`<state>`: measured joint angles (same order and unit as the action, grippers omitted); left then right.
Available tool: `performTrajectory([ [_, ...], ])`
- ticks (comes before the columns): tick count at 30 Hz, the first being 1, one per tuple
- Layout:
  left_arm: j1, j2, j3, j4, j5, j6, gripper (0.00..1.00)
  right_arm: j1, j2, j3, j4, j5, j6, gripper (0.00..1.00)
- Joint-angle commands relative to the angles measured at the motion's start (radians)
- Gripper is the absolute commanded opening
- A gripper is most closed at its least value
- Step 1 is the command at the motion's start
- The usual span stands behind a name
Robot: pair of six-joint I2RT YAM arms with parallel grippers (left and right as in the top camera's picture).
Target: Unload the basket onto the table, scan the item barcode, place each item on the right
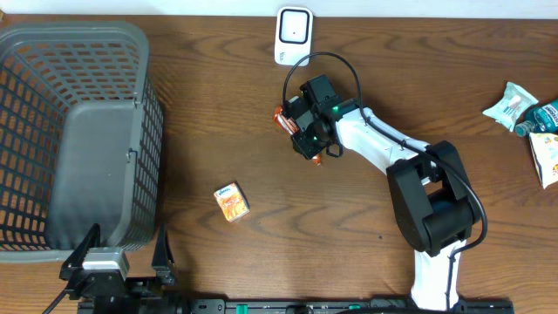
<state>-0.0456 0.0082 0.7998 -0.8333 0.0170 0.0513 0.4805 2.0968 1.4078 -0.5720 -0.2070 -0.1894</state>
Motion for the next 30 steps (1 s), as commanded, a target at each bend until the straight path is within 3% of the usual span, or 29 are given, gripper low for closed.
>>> performTrajectory([
  [1,0.006,-0.005,0.004,0.003,0.002,-0.005,0.98,-0.025,0.053,-0.014,-0.034,-0.039,0.008,0.11],
  [2,0.006,-0.005,0.004,0.003,0.002,-0.005,0.98,-0.031,0.053,-0.014,-0.039,-0.039,0.008,0.03],
  [3,0.006,-0.005,0.004,0.003,0.002,-0.005,0.98,-0.037,0.053,-0.014,-0.042,-0.040,0.008,0.01],
  [16,0.006,-0.005,0.004,0.003,0.002,-0.005,0.98,-0.128,-0.005,0.019,-0.087,-0.408,-0.016,0.01],
  [24,0.006,-0.005,0.004,0.003,0.002,-0.005,0.98,-0.169,-0.242,0.019,-0.217,-0.525,-0.038,0.01],
  [30,0.006,-0.005,0.004,0.003,0.002,-0.005,0.98,-0.151,-0.445,0.019,-0.309,-0.574,-0.141,0.01],
])
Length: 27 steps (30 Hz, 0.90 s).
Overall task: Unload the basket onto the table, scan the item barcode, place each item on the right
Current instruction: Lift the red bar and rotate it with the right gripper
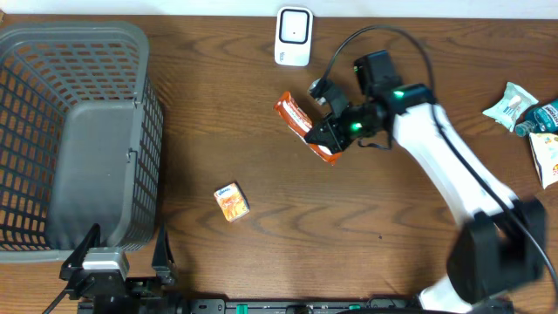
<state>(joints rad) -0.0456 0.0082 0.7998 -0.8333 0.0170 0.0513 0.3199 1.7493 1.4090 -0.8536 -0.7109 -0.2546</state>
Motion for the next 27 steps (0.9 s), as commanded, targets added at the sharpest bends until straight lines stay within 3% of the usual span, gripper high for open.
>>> performTrajectory([
  [1,0.006,-0.005,0.004,0.003,0.002,-0.005,0.98,0.013,-0.126,0.018,-0.034,-0.070,-0.076,0.01],
  [11,0.006,-0.005,0.004,0.003,0.002,-0.005,0.98,0.060,-0.298,0.018,-0.148,-0.089,0.037,0.01],
  [27,0.006,-0.005,0.004,0.003,0.002,-0.005,0.98,0.071,-0.304,0.017,-0.290,-0.108,0.020,0.01],
])
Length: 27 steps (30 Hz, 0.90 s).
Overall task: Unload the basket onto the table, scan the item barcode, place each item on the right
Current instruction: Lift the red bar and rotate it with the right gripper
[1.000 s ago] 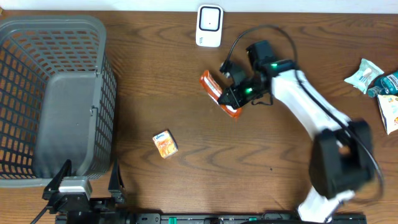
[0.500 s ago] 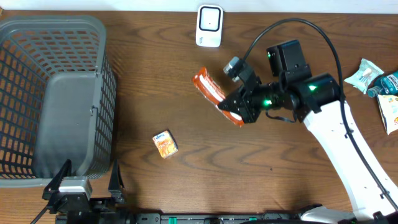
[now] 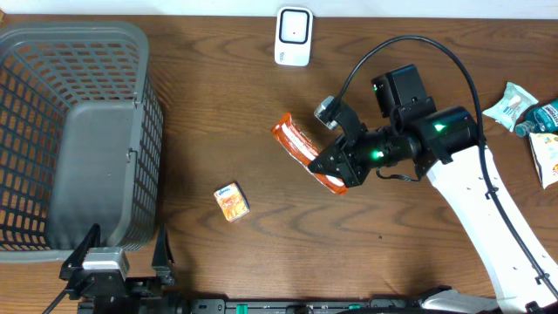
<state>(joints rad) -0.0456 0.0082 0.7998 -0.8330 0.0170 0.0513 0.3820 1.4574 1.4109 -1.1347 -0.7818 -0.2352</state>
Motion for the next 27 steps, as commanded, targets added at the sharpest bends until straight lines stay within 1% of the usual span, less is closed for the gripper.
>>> performTrajectory([
  [1,0.006,-0.005,0.004,0.003,0.002,-0.005,0.98,0.011,-0.012,0.015,-0.015,-0.037,-0.008,0.01],
  [11,0.006,-0.005,0.004,0.003,0.002,-0.005,0.98,0.056,-0.012,0.015,-0.026,-0.034,-0.099,0.01],
  [16,0.006,-0.005,0.004,0.003,0.002,-0.005,0.98,0.058,-0.012,0.012,0.024,-0.012,-0.121,0.01],
  [20,0.006,-0.005,0.004,0.003,0.002,-0.005,0.98,0.060,-0.011,-0.021,0.144,0.138,-0.122,0.01],
  [24,0.006,-0.005,0.004,0.003,0.002,-0.005,0.98,0.061,0.008,-0.108,0.356,0.357,-0.149,0.01],
  [27,0.006,-0.005,0.004,0.003,0.002,-0.005,0.98,0.061,0.029,-0.186,0.522,0.463,-0.175,0.01],
])
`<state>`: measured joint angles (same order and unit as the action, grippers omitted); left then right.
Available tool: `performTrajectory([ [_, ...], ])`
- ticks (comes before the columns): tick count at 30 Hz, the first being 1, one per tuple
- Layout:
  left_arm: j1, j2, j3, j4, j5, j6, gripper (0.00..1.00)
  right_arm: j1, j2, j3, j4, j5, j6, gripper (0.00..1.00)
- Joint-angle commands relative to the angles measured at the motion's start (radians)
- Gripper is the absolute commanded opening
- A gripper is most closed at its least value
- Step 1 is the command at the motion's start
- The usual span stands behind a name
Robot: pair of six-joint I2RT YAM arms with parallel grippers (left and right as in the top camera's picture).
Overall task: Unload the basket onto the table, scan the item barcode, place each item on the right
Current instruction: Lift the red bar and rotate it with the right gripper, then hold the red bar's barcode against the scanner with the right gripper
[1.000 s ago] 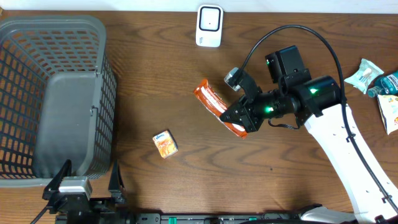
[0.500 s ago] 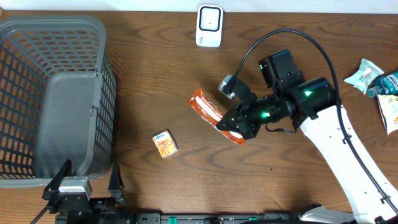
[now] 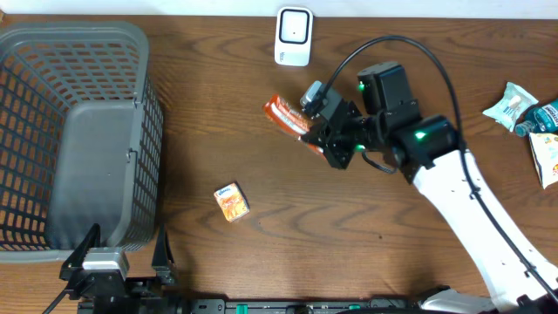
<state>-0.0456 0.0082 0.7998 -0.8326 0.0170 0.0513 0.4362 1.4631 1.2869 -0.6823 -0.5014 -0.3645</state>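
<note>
In the overhead view my right gripper (image 3: pixel 307 131) is shut on an orange snack packet (image 3: pixel 282 114), holding it in the air with its free end pointing up-left. The white barcode scanner (image 3: pixel 294 36) stands at the table's far edge, a short way beyond the packet. A small orange box (image 3: pixel 232 201) lies on the wood left of centre. My left gripper (image 3: pixel 118 253) sits at the bottom left edge by the basket; whether it is open or shut does not show.
A large grey mesh basket (image 3: pixel 74 135) fills the left side of the table. Several snack packets (image 3: pixel 523 109) lie at the right edge. My right arm (image 3: pixel 462 196) reaches in from the lower right.
My right gripper has moved up and to the left with the orange packet, bringing it closer to the scanner. The packet now sits higher and further left.
First my right gripper was down on the orange packet below the scanner, arm folded back. Then it held the packet raised, and later further out to the lower right. Now the packet has come back toward the scanner.
</note>
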Motion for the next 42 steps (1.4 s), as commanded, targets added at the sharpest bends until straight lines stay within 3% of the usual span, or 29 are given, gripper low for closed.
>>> performTrajectory([
  [1,0.006,-0.005,0.004,0.002,0.002,-0.005,0.98,0.007,0.037,-0.092,0.138,0.219,-0.051,0.01],
  [7,0.006,-0.005,0.004,0.002,0.002,-0.005,0.98,0.007,0.161,-0.174,0.418,0.280,-0.153,0.01],
  [18,0.006,-0.005,0.004,0.002,0.002,-0.005,0.98,0.003,0.375,-0.174,0.819,0.451,-0.163,0.01],
  [24,0.006,-0.005,0.004,0.002,0.002,-0.005,0.98,-0.018,0.449,-0.166,1.094,0.452,-0.275,0.01],
  [35,0.006,-0.005,0.004,0.002,0.002,-0.005,0.98,-0.071,0.641,0.137,1.084,0.498,-0.293,0.01],
  [42,0.006,-0.005,0.004,0.002,0.002,-0.005,0.98,-0.076,0.872,0.448,1.041,0.627,-0.450,0.01],
])
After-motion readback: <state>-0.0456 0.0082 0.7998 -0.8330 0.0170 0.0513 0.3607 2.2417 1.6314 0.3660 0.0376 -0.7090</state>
